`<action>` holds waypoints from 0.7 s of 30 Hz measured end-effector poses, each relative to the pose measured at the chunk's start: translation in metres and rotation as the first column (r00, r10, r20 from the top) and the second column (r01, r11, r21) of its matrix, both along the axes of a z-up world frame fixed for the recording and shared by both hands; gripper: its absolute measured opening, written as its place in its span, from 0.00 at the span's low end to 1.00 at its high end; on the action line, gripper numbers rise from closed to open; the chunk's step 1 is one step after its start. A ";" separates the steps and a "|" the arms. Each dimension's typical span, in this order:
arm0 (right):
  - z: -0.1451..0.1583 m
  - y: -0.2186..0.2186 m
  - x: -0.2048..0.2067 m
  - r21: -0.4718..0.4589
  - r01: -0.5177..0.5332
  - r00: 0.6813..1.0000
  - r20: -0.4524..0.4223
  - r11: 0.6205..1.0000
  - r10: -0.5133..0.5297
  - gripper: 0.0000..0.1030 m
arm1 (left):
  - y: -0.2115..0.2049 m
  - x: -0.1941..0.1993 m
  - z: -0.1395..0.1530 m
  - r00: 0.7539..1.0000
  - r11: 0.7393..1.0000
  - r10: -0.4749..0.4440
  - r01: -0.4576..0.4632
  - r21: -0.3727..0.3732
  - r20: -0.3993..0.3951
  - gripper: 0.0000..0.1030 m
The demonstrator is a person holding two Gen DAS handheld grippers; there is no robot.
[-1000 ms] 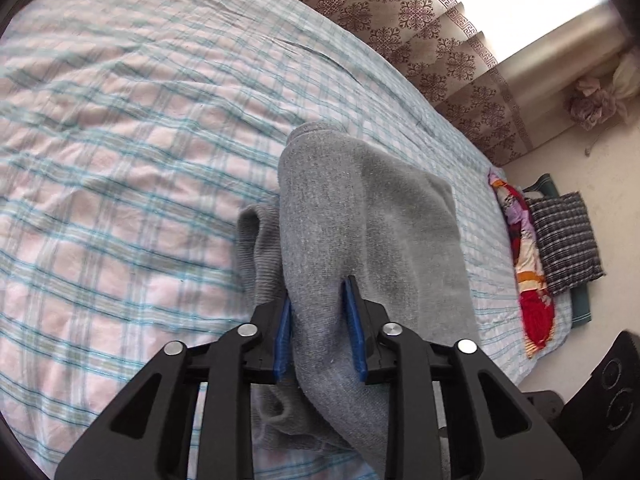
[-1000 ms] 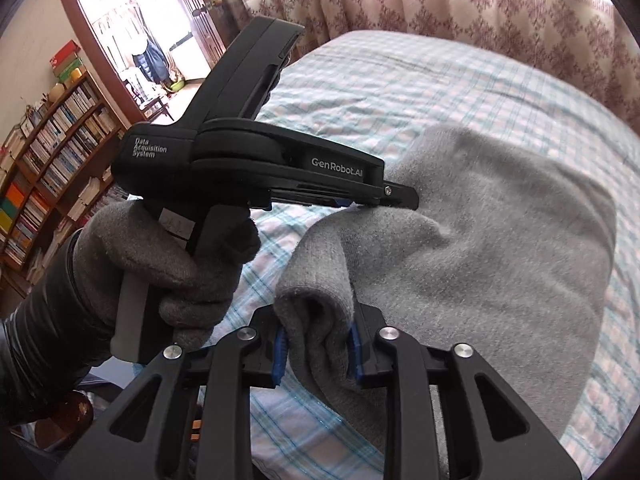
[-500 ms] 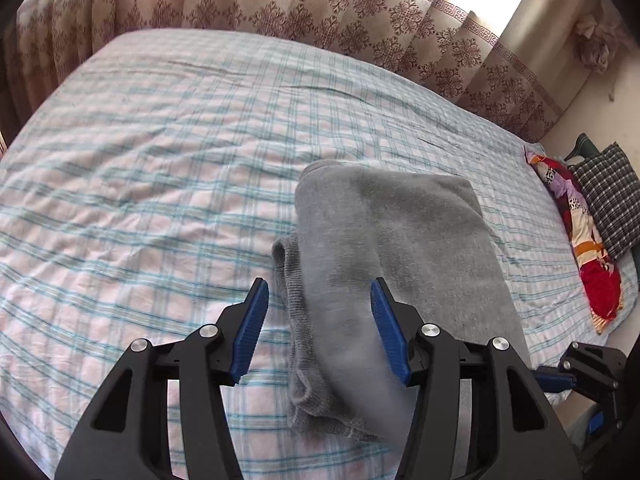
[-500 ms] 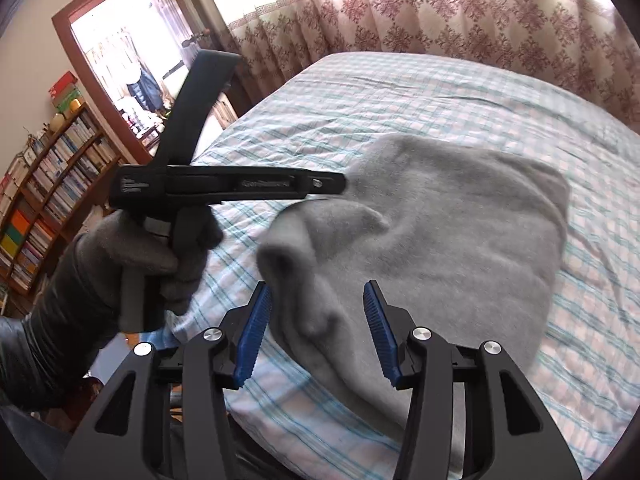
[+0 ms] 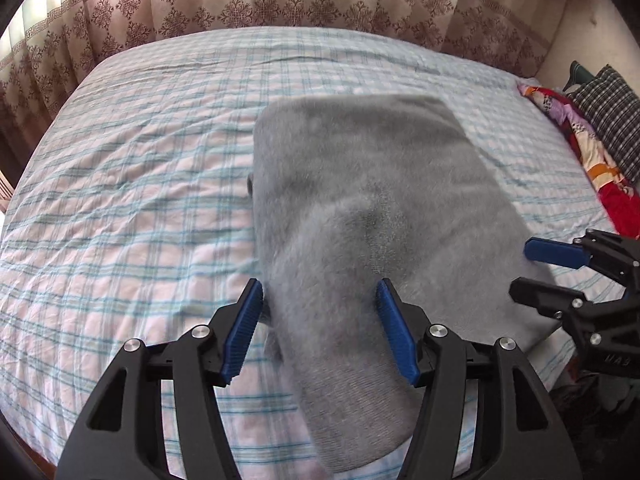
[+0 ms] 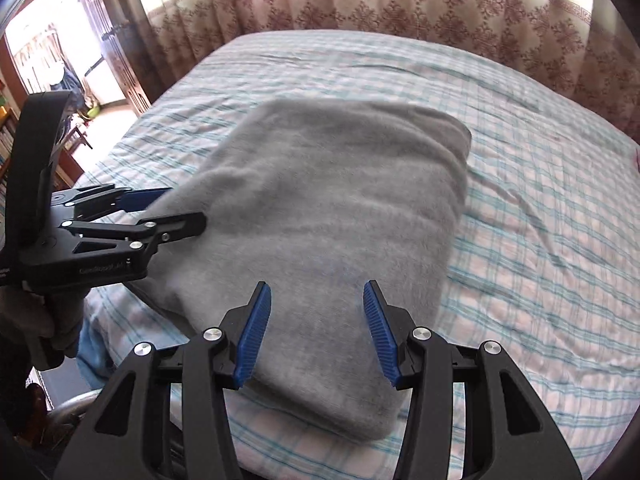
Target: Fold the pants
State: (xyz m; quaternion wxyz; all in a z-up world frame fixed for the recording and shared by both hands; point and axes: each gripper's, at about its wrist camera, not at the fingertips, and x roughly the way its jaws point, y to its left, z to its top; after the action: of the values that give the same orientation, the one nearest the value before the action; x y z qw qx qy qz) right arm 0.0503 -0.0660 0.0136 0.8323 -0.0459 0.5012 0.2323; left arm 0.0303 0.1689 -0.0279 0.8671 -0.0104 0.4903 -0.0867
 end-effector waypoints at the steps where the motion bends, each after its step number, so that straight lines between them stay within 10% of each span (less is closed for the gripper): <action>1: -0.002 0.001 0.002 -0.004 0.003 1.000 -0.007 1.000 -0.003 0.47 | 0.001 0.000 -0.003 1.000 1.000 0.004 -0.004 -0.001 -0.005 0.60; 21: -0.016 -0.010 0.006 0.075 0.030 0.996 -0.081 0.997 -0.024 0.48 | 0.005 0.002 -0.011 0.999 0.998 0.046 -0.046 0.039 0.008 0.79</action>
State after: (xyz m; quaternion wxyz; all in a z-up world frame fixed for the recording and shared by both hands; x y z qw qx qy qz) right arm 0.0566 -0.0762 -0.0028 0.8158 0.0020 0.5254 0.2415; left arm 0.0322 0.1739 -0.0391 0.8707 -0.0043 0.4885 -0.0571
